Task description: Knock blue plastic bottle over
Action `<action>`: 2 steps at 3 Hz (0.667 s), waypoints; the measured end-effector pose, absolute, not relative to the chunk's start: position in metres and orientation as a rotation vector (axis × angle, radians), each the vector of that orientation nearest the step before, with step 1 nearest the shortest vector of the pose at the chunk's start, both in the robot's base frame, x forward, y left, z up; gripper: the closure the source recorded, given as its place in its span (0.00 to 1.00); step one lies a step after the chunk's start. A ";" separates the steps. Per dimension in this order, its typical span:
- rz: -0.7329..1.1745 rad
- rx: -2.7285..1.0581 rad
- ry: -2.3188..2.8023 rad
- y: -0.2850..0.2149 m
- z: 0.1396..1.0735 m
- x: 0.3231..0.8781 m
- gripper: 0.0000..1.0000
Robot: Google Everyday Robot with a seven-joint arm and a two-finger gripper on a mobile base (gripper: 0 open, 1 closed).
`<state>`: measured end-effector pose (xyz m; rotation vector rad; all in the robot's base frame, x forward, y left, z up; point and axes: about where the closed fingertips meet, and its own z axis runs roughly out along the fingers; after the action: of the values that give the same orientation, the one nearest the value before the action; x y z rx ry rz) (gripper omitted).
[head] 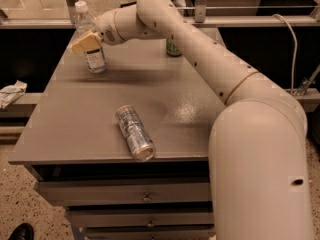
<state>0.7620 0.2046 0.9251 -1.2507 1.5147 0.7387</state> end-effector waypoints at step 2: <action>0.688 -1.189 1.597 0.146 0.928 0.755 0.79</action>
Offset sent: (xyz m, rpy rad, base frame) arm -0.0135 -0.1058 0.0160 -0.0217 0.0317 -0.1337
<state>0.7546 0.1456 0.9277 -1.1891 1.5966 0.6884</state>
